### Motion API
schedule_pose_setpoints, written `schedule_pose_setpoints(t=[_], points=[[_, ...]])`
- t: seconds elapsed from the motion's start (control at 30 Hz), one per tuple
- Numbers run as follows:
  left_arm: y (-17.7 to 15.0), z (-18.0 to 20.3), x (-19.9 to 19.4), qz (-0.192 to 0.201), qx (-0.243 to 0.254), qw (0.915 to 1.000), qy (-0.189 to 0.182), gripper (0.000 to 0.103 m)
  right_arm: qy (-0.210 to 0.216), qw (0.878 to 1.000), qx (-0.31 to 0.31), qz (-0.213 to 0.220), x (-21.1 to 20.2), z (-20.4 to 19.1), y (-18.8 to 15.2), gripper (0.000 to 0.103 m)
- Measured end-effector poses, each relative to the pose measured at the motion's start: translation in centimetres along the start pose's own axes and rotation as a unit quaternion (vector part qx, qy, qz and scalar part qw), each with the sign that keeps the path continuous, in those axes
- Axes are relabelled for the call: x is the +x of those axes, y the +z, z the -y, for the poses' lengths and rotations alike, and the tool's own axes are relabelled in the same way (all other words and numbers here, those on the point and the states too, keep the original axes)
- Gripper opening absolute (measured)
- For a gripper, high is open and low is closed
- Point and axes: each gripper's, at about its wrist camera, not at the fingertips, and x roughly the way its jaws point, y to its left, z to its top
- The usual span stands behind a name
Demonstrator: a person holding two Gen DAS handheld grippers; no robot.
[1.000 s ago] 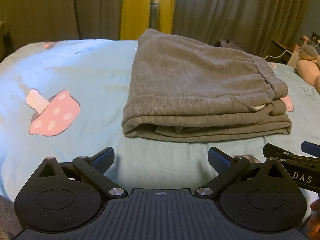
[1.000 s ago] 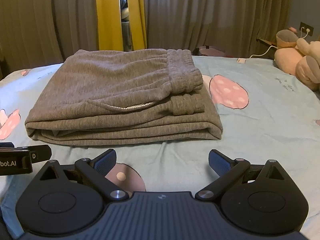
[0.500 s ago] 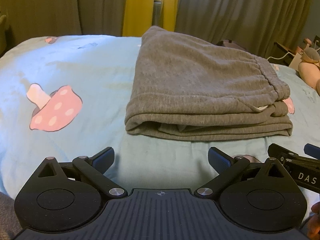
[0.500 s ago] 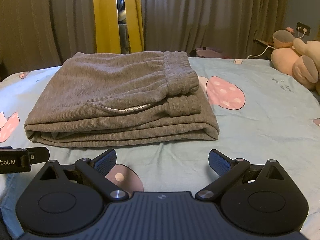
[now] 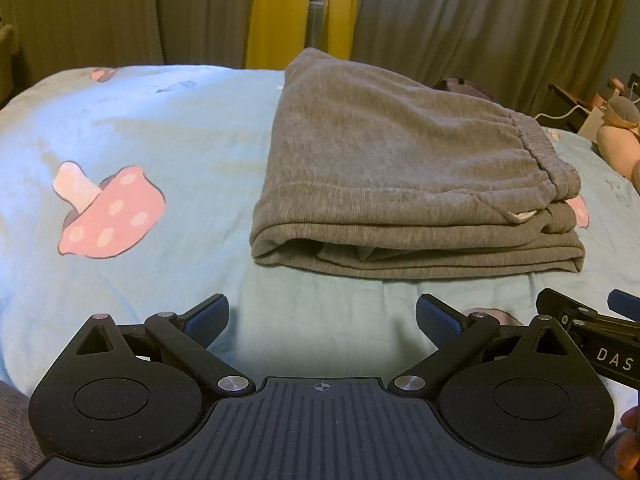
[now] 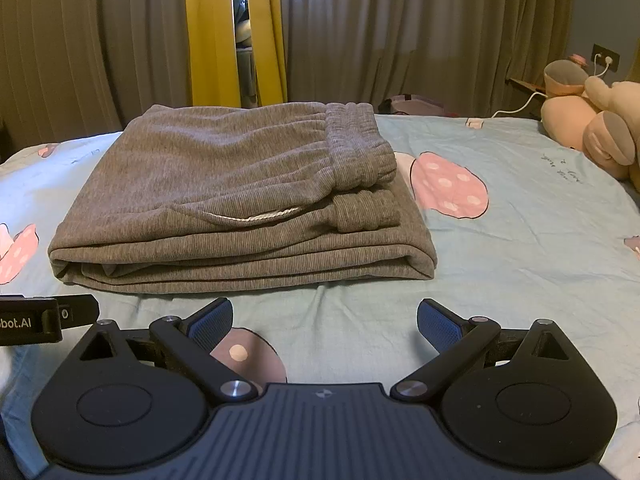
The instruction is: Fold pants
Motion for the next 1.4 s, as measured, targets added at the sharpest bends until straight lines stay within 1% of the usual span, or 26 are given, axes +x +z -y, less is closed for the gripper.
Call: schedule_pose_setpoints(t=[1.4], points=[[-0.21, -0.05, 0.14, -0.008, -0.007, 0.9999, -0.004, 0.102, -0.001, 1.000, -0.006, 0.000, -0.03, -0.23, -0.04, 0.099]])
